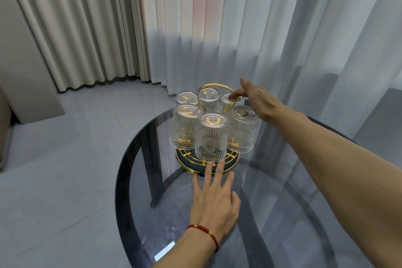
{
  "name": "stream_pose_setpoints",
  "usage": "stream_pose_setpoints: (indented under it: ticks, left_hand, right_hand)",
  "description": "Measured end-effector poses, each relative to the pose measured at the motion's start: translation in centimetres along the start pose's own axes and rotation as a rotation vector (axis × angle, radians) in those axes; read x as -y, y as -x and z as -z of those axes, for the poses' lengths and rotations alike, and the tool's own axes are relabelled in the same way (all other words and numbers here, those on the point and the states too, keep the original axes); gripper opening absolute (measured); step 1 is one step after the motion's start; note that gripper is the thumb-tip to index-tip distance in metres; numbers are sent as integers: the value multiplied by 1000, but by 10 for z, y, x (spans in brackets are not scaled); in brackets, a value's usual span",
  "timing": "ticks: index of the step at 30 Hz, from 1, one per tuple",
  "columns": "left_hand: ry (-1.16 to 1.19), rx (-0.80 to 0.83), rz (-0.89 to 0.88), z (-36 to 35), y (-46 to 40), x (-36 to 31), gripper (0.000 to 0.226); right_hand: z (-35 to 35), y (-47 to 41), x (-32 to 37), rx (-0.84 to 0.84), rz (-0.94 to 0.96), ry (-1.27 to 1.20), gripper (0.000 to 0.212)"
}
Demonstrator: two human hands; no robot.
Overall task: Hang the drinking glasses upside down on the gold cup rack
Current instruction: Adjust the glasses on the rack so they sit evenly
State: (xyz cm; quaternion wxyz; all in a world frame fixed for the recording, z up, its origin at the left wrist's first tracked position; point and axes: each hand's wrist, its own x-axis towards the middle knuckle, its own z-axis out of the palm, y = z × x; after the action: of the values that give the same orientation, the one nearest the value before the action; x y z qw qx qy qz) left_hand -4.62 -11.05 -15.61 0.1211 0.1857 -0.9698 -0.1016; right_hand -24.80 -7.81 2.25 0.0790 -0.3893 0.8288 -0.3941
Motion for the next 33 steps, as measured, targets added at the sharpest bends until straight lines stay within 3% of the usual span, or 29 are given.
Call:
stream_pose_setpoints:
  ticks: [28, 33]
  left_hand:
    - [-25, 31, 2, 4, 0, -1, 56]
    - [-23, 30, 5, 2, -1, 0, 57]
  right_hand:
    - [11, -16, -16, 15, 81, 155, 69]
    - [9, -16, -18, 41, 20, 111, 74]
